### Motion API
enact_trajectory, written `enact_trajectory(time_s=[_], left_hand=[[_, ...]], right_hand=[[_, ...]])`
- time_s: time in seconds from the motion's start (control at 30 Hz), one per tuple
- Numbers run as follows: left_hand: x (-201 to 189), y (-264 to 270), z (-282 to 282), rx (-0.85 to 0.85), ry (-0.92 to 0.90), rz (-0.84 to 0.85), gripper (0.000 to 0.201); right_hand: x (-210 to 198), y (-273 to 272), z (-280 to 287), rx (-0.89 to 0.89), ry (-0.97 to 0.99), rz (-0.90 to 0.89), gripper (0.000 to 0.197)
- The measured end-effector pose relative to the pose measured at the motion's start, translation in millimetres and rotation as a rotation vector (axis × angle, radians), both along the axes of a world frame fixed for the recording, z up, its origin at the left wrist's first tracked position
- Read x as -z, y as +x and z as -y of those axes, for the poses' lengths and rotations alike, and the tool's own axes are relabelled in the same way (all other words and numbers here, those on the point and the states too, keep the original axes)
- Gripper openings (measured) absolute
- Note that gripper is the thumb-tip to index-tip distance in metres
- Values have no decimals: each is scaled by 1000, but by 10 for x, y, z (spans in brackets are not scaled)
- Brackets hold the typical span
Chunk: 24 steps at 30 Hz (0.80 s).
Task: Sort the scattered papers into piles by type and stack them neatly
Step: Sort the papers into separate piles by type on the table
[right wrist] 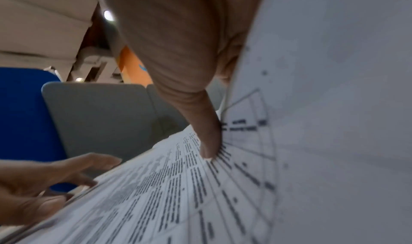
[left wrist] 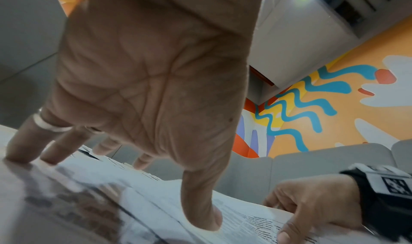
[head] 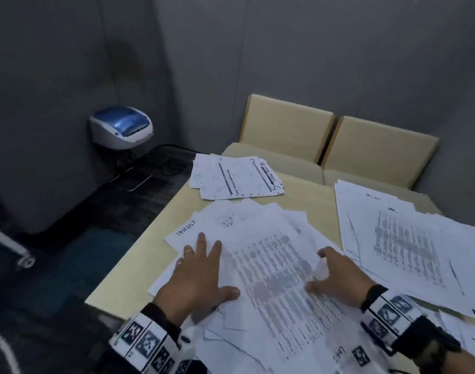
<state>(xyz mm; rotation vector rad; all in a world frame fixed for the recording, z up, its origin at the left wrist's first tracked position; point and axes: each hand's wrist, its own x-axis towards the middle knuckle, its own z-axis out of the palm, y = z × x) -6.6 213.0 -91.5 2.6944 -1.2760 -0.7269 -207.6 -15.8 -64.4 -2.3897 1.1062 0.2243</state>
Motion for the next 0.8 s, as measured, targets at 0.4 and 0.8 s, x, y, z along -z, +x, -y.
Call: enact_trajectory(time_s=[0.4,0.8], left_hand=[[-48,132,-222,26,-57,-31,105],[6,204,-278,-200,-328,-147,64]], right_hand=[[290,-850,-341,431,335,522,59],[393,-1393,-30,753,561,682,116]])
